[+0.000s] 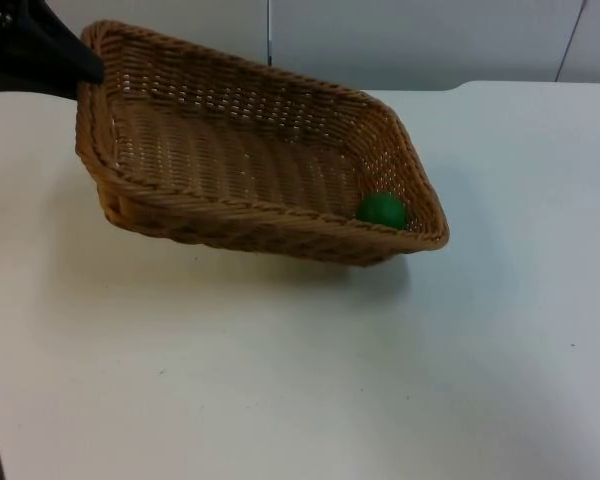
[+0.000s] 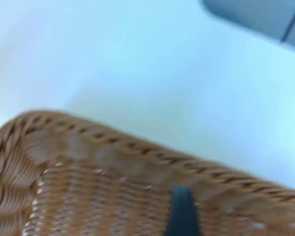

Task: Pick up the basket with the left hand and place the ball into the basket with the right hand.

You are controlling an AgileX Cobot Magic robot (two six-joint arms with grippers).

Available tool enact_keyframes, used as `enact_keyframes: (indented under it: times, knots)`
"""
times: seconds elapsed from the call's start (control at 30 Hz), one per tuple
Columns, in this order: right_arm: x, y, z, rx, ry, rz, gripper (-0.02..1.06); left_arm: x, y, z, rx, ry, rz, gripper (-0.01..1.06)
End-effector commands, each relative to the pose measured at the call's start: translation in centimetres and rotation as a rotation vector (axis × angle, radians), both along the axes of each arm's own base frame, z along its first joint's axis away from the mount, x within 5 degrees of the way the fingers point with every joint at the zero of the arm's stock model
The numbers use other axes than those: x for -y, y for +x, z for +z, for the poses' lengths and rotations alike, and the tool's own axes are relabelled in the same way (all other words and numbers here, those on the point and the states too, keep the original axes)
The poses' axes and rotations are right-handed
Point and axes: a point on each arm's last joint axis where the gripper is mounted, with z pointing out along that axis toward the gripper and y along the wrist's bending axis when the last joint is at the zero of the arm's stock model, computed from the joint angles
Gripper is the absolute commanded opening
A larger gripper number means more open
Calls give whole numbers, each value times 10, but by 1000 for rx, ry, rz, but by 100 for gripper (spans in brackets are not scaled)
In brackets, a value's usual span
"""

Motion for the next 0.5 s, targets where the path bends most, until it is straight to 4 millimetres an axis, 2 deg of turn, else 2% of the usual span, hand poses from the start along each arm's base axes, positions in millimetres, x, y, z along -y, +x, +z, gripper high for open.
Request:
enact_keyframes:
  times: [0.0, 0.03, 0.1, 0.13, 0.2, 0.47]
  knots:
    - [6, -3, 21, 35, -41, -17, 47, 2, -1, 8, 12, -46, 15, 0]
    - [7, -3, 29, 52, -50, -21, 39, 2, -1, 8, 12, -46, 15, 0]
    - [12, -6, 41, 72, -68, -30, 17, 2, -1, 8, 12, -46, 15, 0]
    - [12, -6, 41, 72, -68, -30, 17, 2, -1, 8, 12, -46, 15, 0]
    - [15, -7, 46, 78, -90, -43, 0, 2, -1, 8, 12, -46, 15, 0]
    - [22, -12, 42, 10, -164, -59, 0, 2, -1, 8, 13, -45, 17, 0]
